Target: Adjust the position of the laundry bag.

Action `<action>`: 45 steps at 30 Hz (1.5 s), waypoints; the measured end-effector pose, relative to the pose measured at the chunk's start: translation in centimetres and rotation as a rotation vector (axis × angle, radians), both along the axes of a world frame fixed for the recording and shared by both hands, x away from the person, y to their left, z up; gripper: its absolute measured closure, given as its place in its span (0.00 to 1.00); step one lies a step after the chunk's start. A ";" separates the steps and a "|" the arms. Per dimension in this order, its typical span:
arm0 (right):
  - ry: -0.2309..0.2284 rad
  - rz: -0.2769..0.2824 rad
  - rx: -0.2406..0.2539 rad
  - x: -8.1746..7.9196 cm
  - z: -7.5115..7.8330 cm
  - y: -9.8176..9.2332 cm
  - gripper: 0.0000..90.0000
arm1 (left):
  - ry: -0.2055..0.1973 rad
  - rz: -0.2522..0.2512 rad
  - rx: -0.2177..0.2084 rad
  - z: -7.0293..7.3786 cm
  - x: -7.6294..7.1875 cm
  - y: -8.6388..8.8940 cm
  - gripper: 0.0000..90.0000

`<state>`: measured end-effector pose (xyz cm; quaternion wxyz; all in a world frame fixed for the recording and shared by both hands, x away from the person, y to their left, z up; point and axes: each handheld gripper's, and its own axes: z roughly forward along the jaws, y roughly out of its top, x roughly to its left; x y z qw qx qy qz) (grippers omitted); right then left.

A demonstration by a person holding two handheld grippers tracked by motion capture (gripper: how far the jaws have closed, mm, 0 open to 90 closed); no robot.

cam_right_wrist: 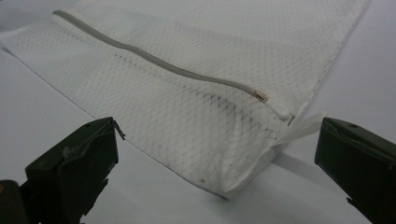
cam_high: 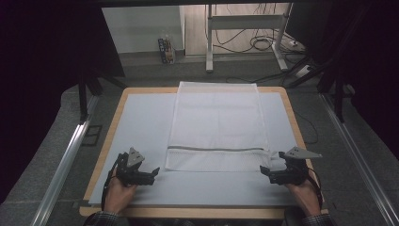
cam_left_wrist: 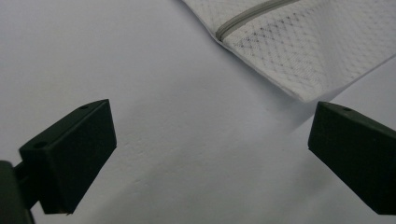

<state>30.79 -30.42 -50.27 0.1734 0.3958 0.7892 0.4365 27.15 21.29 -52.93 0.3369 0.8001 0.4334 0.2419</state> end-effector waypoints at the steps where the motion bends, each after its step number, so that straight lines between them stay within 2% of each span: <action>1: -0.001 -0.001 0.002 0.0 0.0 0.0 0.00 | 0.007 -0.001 -0.001 0.0 0.1 -0.1 0.02; 4: -0.001 0.007 0.007 0.1 0.0 -0.1 0.01 | 0.040 0.003 -0.004 0.0 0.3 -0.5 0.02; 7: 0.012 0.007 -0.014 0.2 -0.1 0.1 0.02 | 0.063 -0.001 -0.013 0.0 0.4 -0.6 0.02; 11: 0.024 0.007 -0.053 0.3 -0.2 0.3 0.02 | 0.064 0.005 -0.048 0.0 0.5 -0.4 0.00; 16: 0.015 0.020 -0.077 0.2 -0.1 0.7 0.02 | 0.071 0.004 -0.048 -0.1 0.6 -0.4 0.00; 20: 0.022 0.021 -0.082 0.2 -0.2 0.8 0.02 | 0.075 -0.004 -0.059 -0.1 0.7 -0.3 0.01; 23: 0.020 0.020 -0.084 0.2 -0.1 0.7 0.02 | 0.088 -0.021 -0.084 0.0 0.7 -0.2 0.01; 27: 0.019 0.027 -0.102 0.3 0.0 0.9 0.02 | 0.086 -0.028 -0.065 0.0 0.8 -0.3 0.02; 30: 0.015 0.026 -0.114 0.3 0.0 1.1 0.03 | 0.084 -0.042 -0.091 0.0 1.0 -0.4 0.03; 33: 0.017 0.027 -0.114 0.5 0.0 1.2 0.02 | 0.086 -0.037 -0.108 0.0 1.4 -0.4 0.04; 37: 0.020 0.018 -0.115 0.7 0.0 1.4 0.02 | 0.098 -0.030 -0.103 -0.1 2.0 -0.6 0.04; 43: 0.039 -0.004 -0.105 1.2 0.1 1.4 0.00 | 0.125 -0.028 -0.179 0.1 3.4 -0.3 0.02; 45: 0.035 -0.001 -0.108 1.3 0.0 1.5 0.00 | 0.131 -0.027 -0.200 0.1 4.1 -0.3 0.05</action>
